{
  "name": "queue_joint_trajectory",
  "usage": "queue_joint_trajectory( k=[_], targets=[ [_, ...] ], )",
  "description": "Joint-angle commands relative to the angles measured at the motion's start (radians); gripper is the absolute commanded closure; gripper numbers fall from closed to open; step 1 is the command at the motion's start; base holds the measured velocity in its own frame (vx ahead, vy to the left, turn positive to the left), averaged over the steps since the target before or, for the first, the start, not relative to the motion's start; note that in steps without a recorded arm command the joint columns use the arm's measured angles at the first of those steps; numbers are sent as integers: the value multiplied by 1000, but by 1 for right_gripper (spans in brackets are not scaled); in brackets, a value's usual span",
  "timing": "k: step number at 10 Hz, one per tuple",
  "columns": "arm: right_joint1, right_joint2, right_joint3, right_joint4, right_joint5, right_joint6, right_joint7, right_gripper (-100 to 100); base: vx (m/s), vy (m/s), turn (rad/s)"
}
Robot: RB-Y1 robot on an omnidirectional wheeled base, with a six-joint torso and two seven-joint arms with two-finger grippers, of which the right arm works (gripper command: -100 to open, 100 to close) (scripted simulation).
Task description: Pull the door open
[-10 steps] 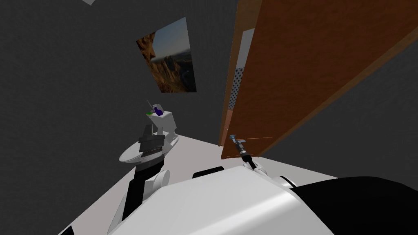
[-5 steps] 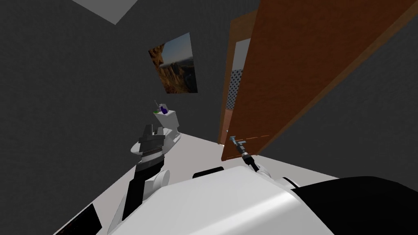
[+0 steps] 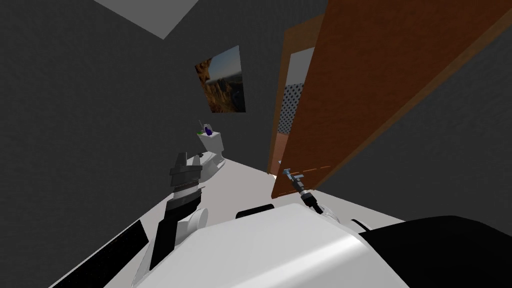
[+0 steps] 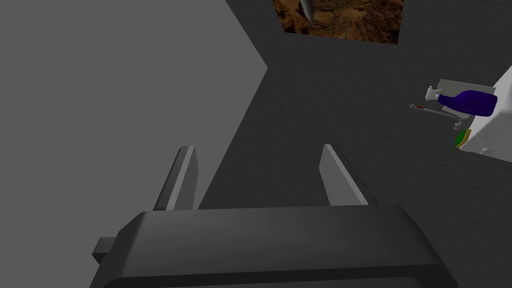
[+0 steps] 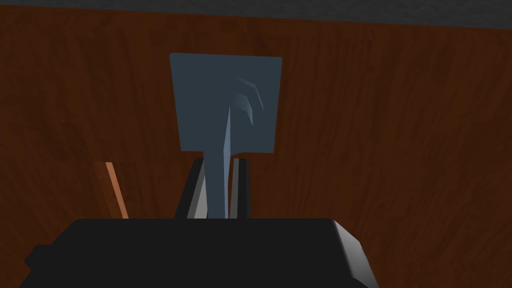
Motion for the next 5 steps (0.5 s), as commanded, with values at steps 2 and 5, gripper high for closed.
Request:
queue_joint_trajectory(
  k=[2, 5],
  targets=[
    [47, -21, 8, -34, 6, -24, -22, 100, -143, -46, 85],
    [60, -31, 13, -29, 10, -47, -32, 100, -90, -36, 59]
  ],
)
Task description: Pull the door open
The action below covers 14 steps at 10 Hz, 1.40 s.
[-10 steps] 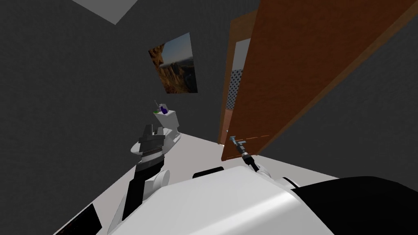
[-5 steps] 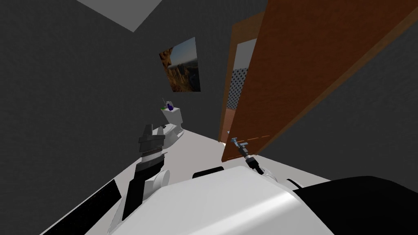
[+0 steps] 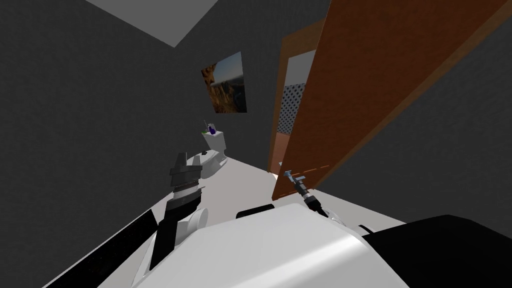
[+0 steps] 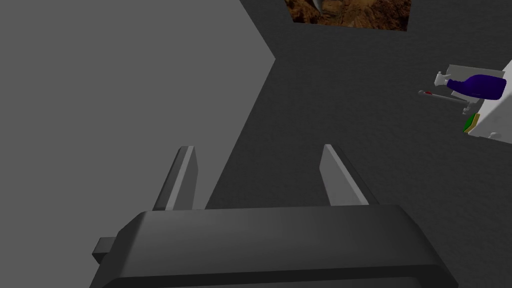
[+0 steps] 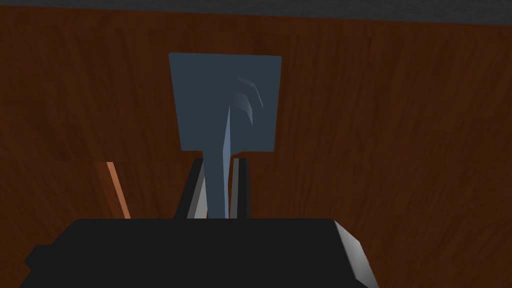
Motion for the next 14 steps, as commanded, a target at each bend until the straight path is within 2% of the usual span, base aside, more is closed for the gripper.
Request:
queue_joint_trajectory(
  k=[1, 2, 3, 6, 7, 10, 12, 14],
  targets=[
    [0, 0, 0, 0, 0, 0, 0, 100, -47, -17, 28],
    [12, -6, 1, 14, 1, -30, -5, 100, -129, -87, 188],
    [15, -7, 0, 17, 1, -37, -6, 100, -197, -89, 221],
    [38, -19, -1, 39, 1, -86, -14, 100, -204, -74, 204],
    [38, -19, -1, 39, 1, -86, -14, 100, -155, -54, 58],
    [59, -30, -2, 60, 1, -132, -21, 100, -153, -64, 169],
    [68, -35, -3, 70, 1, -153, -25, 100, -174, -48, 138],
    [47, -28, 15, 83, -2, -146, -20, 100, -94, -26, 55]
  ],
)
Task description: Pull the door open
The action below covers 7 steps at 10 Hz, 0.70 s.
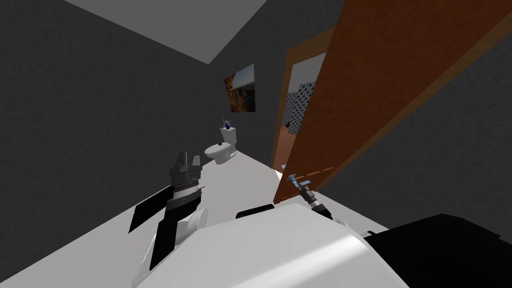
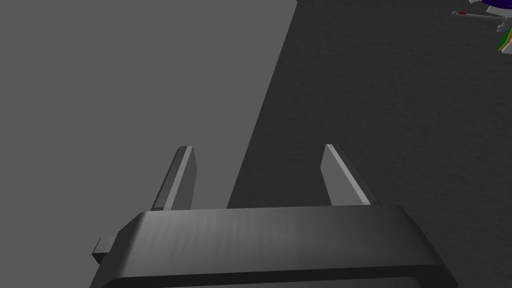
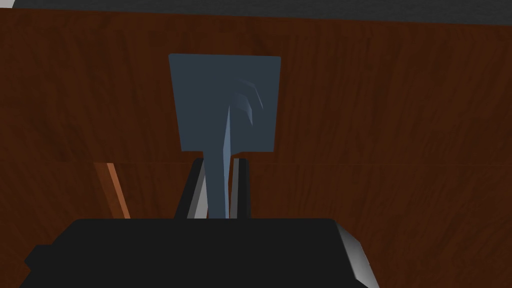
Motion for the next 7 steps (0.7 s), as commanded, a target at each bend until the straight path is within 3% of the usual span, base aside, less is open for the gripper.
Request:
queue_joint_trajectory(
  k=[1, 7],
  targets=[
    [-11, 0, 13, -4, -7, 11, 3, 100, -200, -41, 107],
    [-50, 1, 59, -23, -33, 59, 15, 100, -189, -65, 77]
  ],
)
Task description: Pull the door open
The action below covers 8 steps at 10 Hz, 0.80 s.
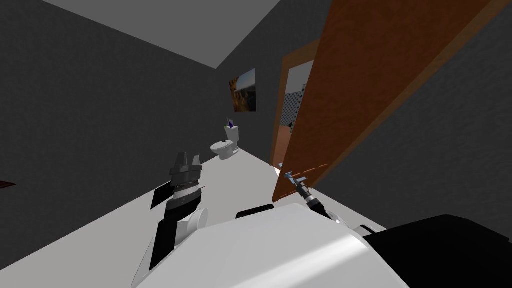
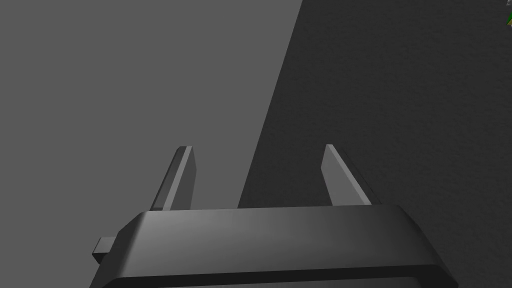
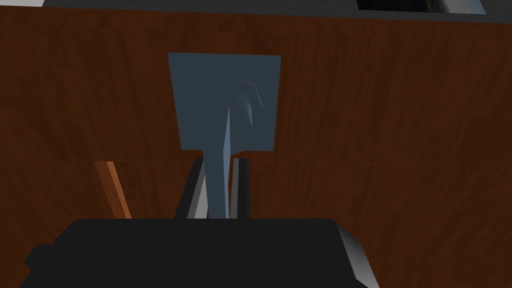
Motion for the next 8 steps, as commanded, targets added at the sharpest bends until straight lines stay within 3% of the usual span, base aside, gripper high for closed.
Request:
queue_joint_trajectory(
  k=[1, 8],
  targets=[
    [-25, 4, 20, 14, -8, 3, 5, 100, -151, -62, 77],
    [-74, 5, 79, -11, -42, 64, 20, 100, -189, -90, 86]
  ],
)
